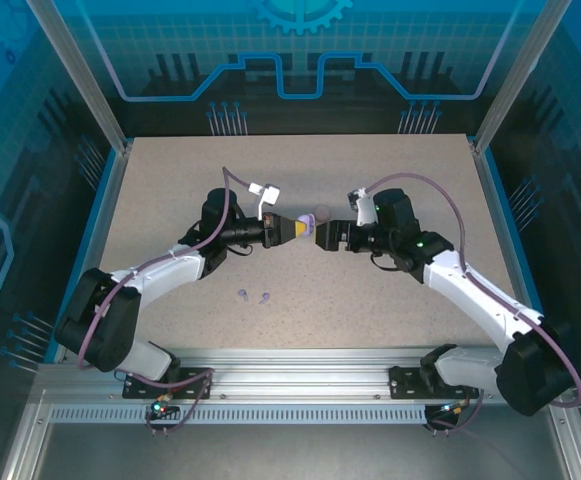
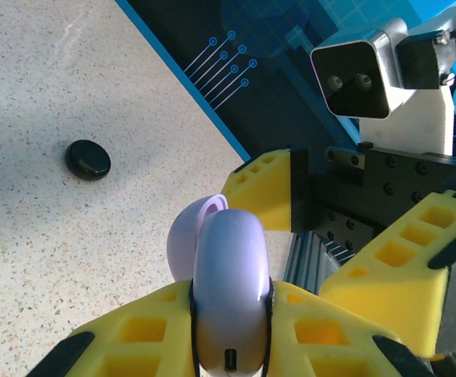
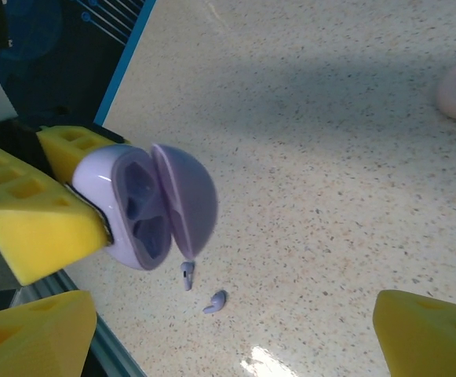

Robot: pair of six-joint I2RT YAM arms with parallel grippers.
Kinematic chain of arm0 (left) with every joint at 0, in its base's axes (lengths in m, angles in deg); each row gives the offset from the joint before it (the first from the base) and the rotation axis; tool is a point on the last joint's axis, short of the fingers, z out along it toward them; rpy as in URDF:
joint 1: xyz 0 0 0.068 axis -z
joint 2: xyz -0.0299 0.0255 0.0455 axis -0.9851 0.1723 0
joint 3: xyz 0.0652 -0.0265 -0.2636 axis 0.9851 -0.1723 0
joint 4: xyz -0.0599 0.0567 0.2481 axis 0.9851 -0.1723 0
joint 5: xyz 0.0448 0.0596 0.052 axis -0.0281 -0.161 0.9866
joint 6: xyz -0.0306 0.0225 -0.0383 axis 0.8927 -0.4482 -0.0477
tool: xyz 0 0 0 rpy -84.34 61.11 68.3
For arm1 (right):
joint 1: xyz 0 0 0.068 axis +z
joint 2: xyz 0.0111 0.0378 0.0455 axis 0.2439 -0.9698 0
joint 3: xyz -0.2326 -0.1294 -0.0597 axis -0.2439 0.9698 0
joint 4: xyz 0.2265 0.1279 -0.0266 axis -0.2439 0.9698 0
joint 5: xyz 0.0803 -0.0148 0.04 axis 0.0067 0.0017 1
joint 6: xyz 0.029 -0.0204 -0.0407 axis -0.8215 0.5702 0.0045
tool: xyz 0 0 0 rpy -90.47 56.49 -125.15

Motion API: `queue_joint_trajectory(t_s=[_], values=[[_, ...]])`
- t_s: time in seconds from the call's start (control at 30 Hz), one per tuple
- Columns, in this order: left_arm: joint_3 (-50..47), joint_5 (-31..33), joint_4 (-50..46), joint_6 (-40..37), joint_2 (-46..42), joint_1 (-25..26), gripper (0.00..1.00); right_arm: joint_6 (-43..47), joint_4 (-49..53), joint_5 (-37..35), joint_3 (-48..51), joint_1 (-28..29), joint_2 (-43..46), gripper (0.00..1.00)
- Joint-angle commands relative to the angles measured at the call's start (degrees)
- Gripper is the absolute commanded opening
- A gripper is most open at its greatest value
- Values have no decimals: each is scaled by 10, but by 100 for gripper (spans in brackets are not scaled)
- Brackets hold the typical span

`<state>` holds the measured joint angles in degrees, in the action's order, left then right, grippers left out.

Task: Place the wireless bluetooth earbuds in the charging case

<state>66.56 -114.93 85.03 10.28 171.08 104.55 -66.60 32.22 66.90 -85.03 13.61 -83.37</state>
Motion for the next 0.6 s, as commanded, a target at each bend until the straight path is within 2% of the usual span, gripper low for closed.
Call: queue_joint_trajectory(t_s=[0.0,0.57], values=[[13,-7,12,1,-4,-2,0,0,-5,-13,-28,10,-18,88],[14,-13,15,5,-11,-2,0,-2,-25,-23,-18,-5,-60,66]])
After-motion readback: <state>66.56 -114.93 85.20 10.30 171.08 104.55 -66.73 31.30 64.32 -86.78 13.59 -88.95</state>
